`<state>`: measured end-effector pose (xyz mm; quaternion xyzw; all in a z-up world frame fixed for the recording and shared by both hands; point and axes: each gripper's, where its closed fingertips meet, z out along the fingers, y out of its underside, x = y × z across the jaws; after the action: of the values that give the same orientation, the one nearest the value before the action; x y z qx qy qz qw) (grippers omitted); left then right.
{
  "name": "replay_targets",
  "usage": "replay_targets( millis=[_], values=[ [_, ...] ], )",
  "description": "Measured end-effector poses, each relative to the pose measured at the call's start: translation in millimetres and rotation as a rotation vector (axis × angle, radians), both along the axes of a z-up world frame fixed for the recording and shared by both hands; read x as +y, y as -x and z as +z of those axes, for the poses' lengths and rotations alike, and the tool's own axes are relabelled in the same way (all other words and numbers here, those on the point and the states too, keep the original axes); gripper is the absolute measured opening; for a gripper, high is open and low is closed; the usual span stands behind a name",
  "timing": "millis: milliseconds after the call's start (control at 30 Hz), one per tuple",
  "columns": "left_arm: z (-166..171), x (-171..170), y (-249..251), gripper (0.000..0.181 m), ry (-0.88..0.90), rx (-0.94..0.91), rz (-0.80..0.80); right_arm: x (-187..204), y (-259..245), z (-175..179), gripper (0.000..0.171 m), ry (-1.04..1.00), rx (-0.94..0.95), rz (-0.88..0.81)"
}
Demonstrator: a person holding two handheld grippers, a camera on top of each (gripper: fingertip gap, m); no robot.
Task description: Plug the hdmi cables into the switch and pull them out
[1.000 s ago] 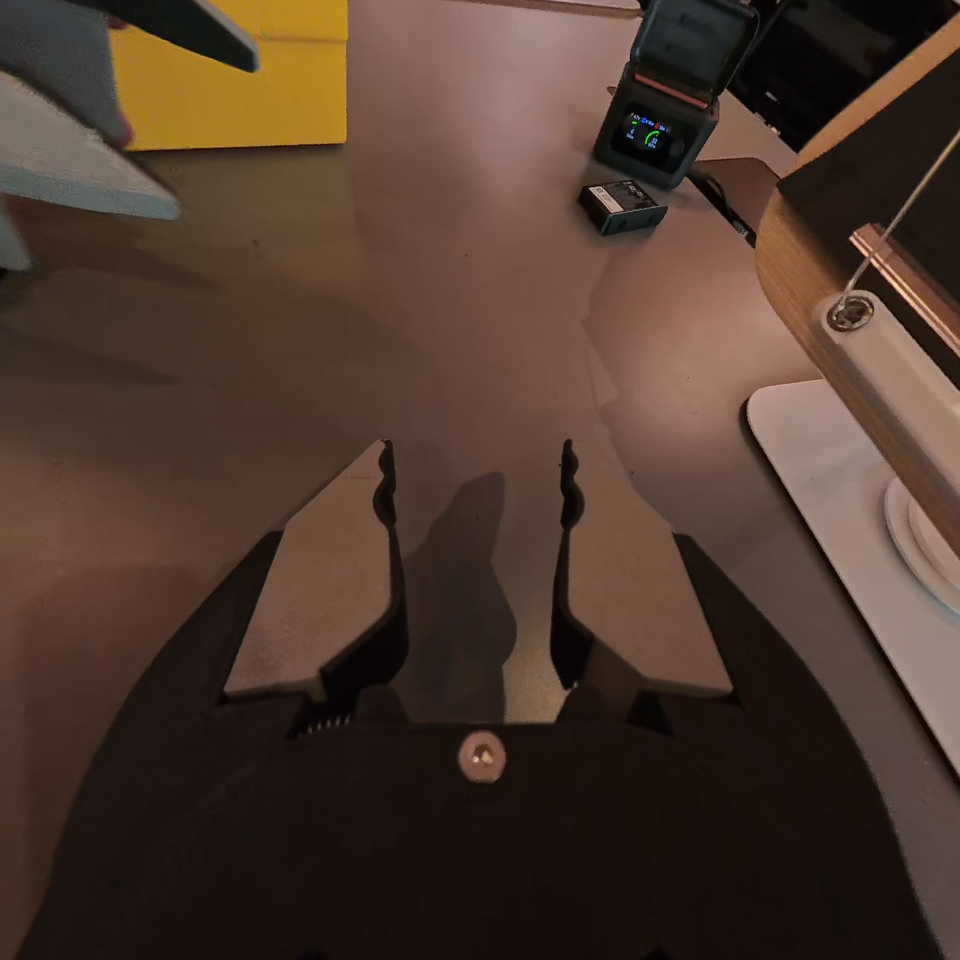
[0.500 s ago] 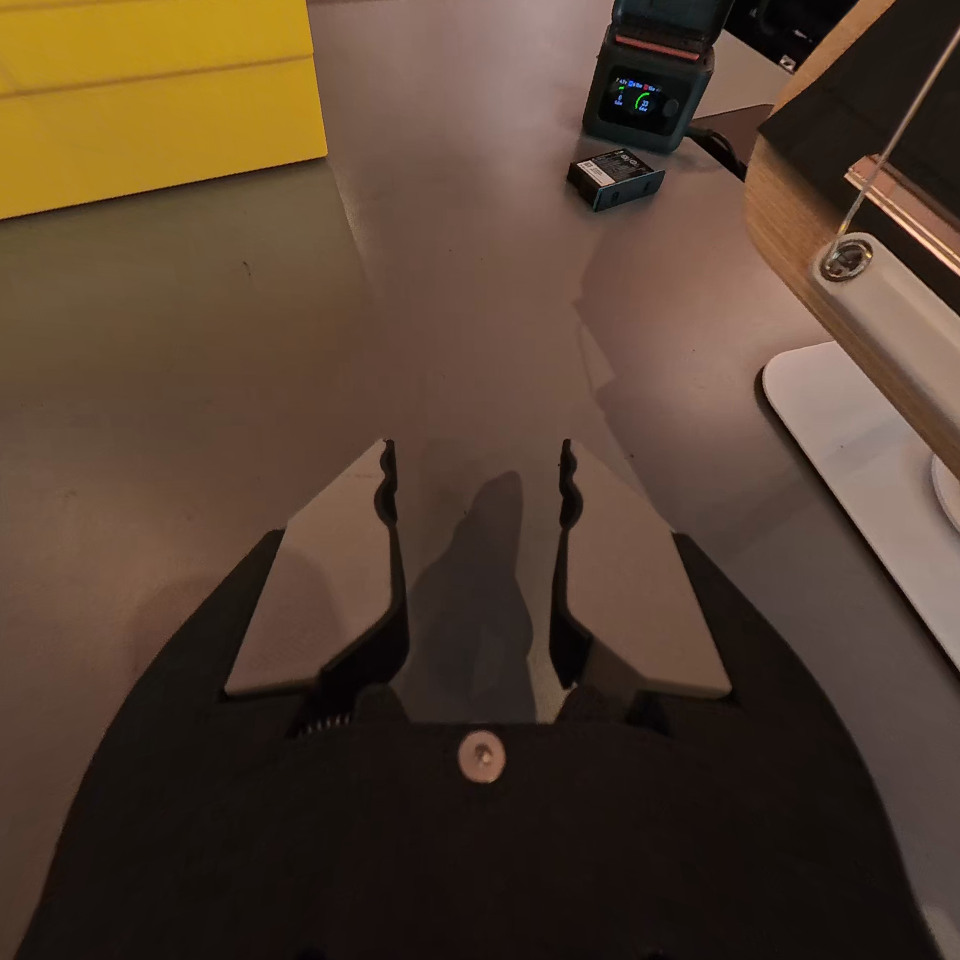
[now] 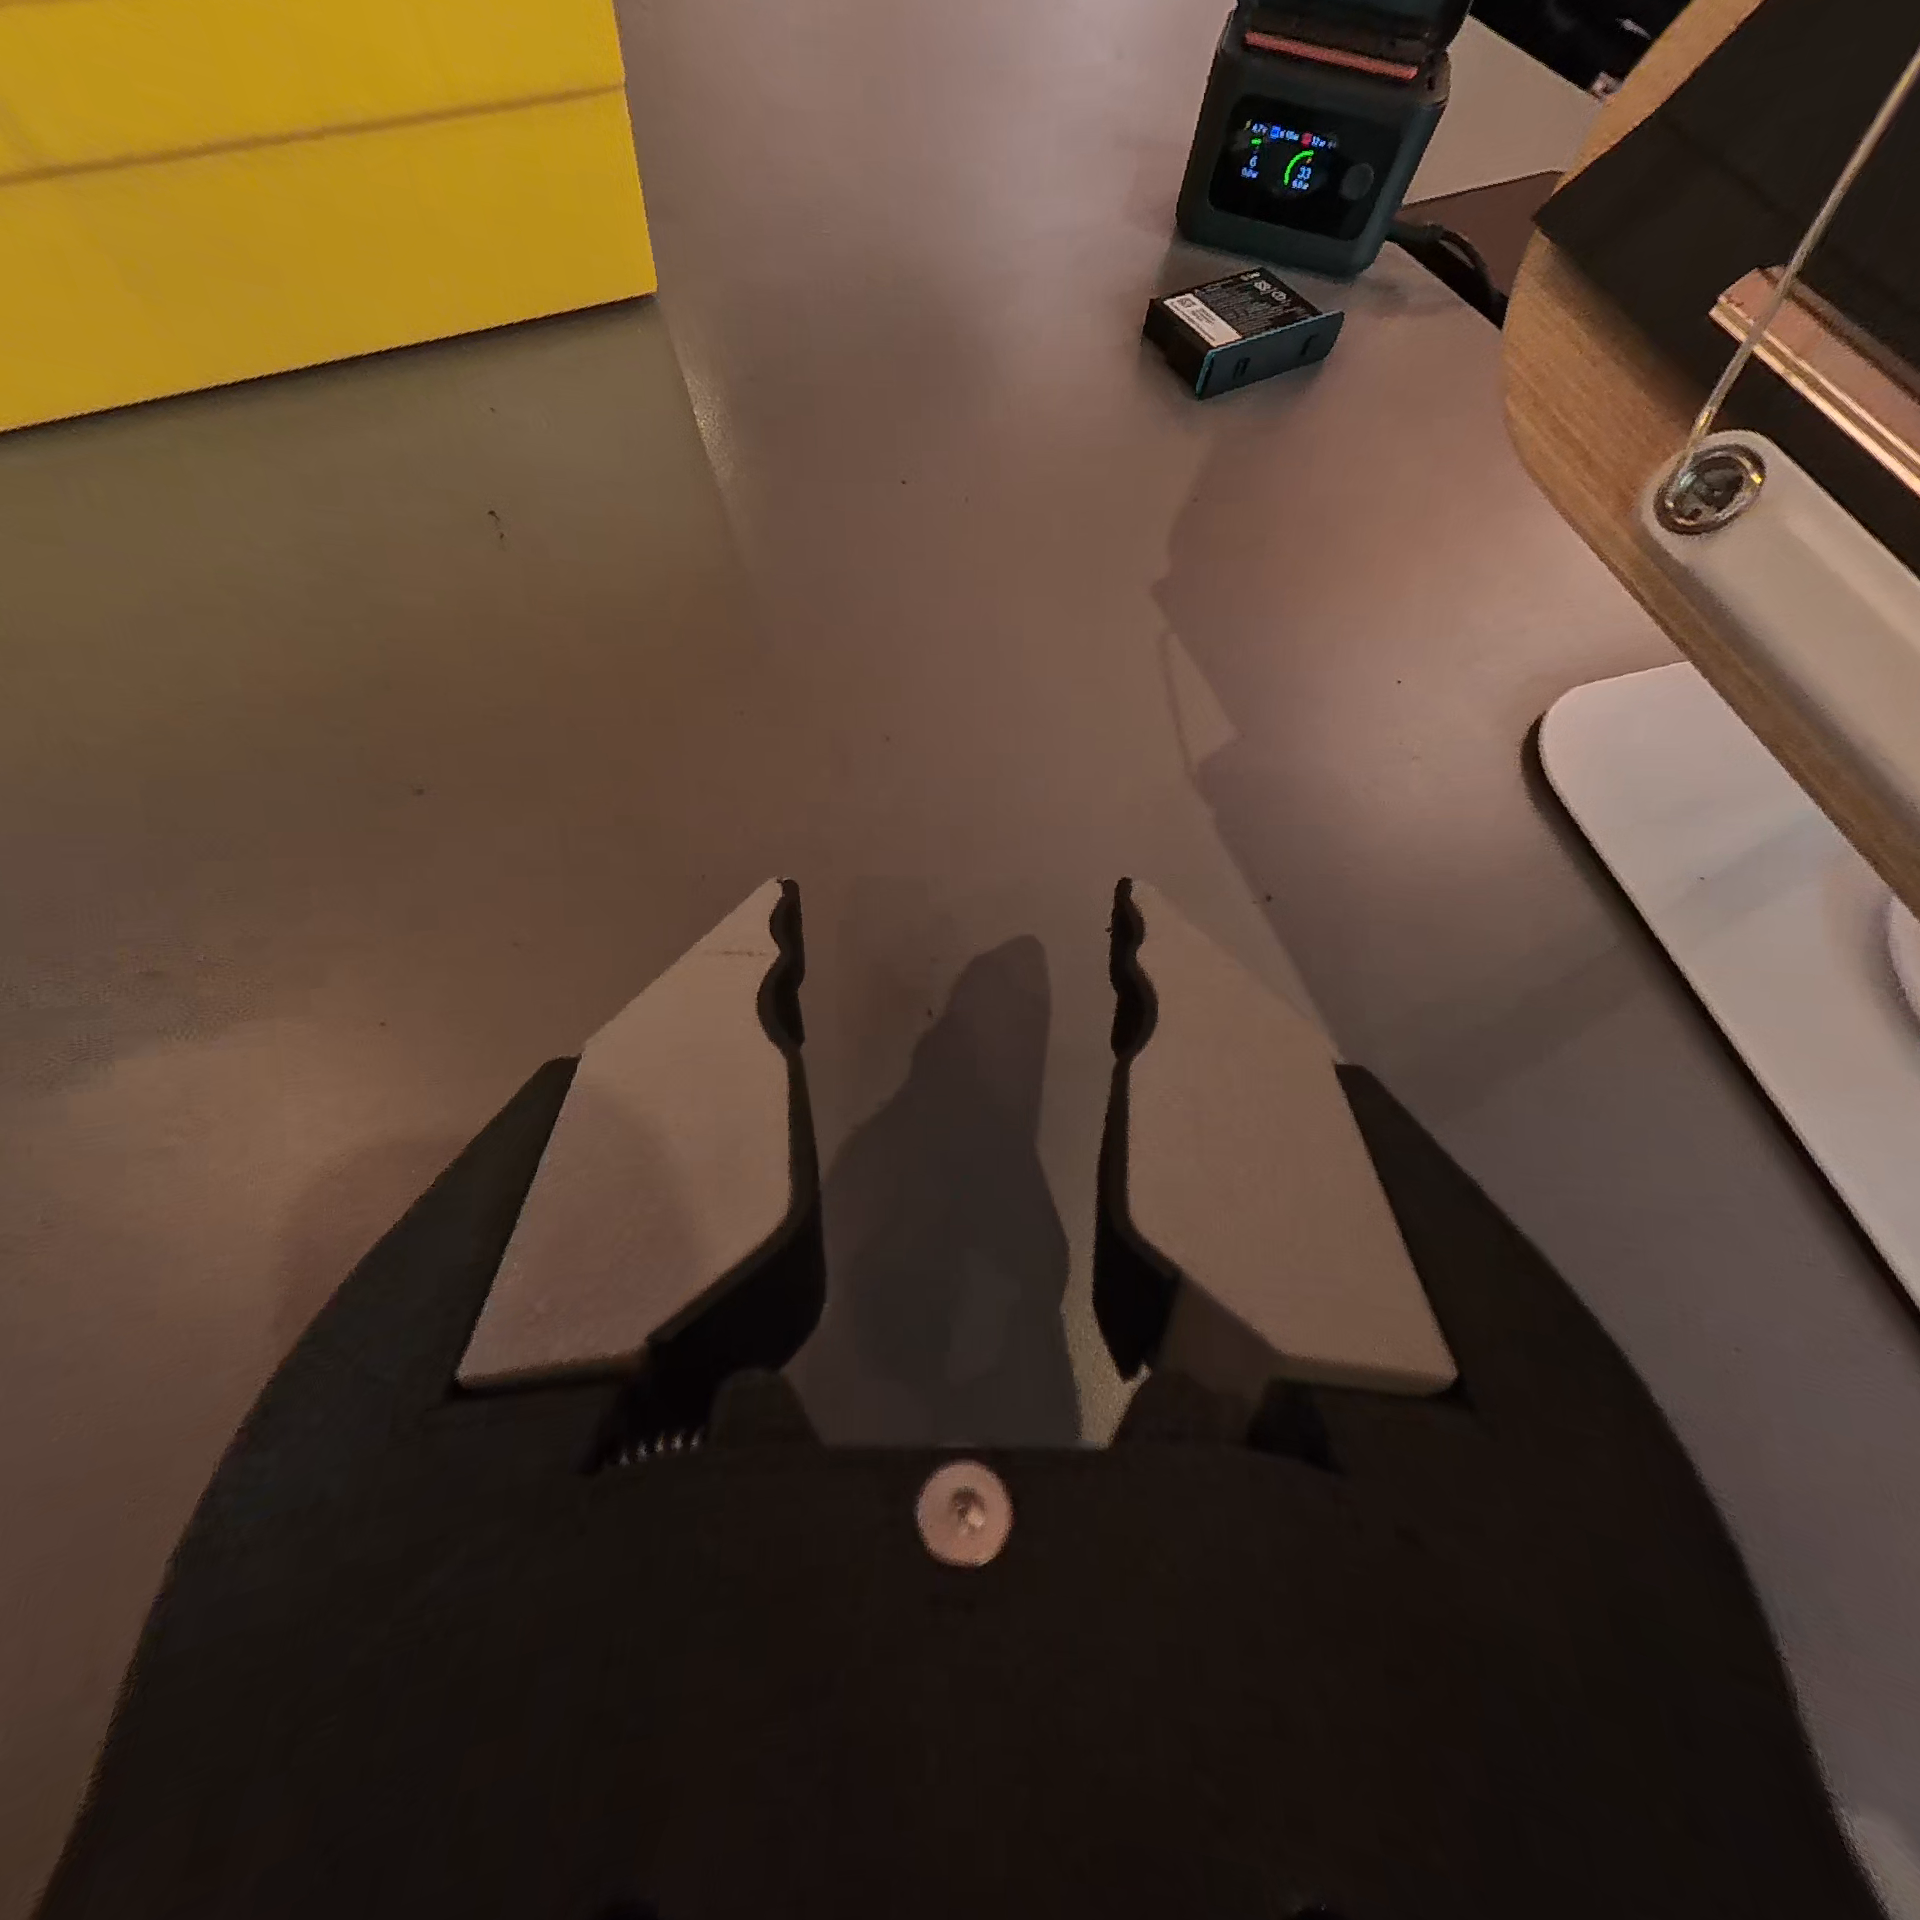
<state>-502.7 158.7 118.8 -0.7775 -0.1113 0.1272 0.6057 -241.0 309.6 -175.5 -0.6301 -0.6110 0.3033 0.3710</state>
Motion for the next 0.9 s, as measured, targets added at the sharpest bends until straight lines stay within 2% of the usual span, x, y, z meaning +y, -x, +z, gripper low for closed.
replay_targets(
  millis=[133,200,267,400,533,700,767,800,833,900],
  values=[
    [91.3,-4.2,-36.6,0.005,-0.133,0.110,-0.067,0.4,-0.6,2.8,0.057,0.027,0.022,0.003],
    [112.6,-2.9,-67.8,0.005,-0.154,0.135,-0.150,-0.9,-1.0,5.8,0.057,0.038,0.043,0.014],
    [112.5,1.3,-102.0,0.006,-0.123,0.165,-0.250,-3.2,-1.9,9.9,0.057,0.056,0.067,0.035],
    [75.0,8.8,-152.5,0.007,-0.012,0.203,-0.402,-3.7,-8.7,32.1,0.059,0.119,0.173,0.068],
    [9.8,16.5,-196.0,0.009,0.110,0.092,-0.569,-10.3,-19.7,55.3,0.061,0.254,0.296,0.153],
    [-60.9,25.8,-244.8,0.004,0.199,0.052,-0.772,-31.8,-32.3,91.3,0.069,0.370,0.442,0.339],
    [-80.2,24.3,-271.0,0.004,0.220,0.076,-0.926,-39.1,-35.7,99.1,0.074,0.392,0.458,0.385],
    [-88.1,26.3,-277.4,0.004,0.235,0.098,-0.955,-41.1,-37.3,101.0,0.076,0.389,0.460,0.399],
    [-94.2,30.1,-280.0,0.004,0.255,0.112,-0.955,-43.7,-39.5,99.9,0.070,0.372,0.448,0.420],
    [-93.8,33.8,-288.8,0.005,0.245,0.105,-0.990,-48.1,-40.3,91.8,0.074,0.319,0.410,0.449]
  ],
)
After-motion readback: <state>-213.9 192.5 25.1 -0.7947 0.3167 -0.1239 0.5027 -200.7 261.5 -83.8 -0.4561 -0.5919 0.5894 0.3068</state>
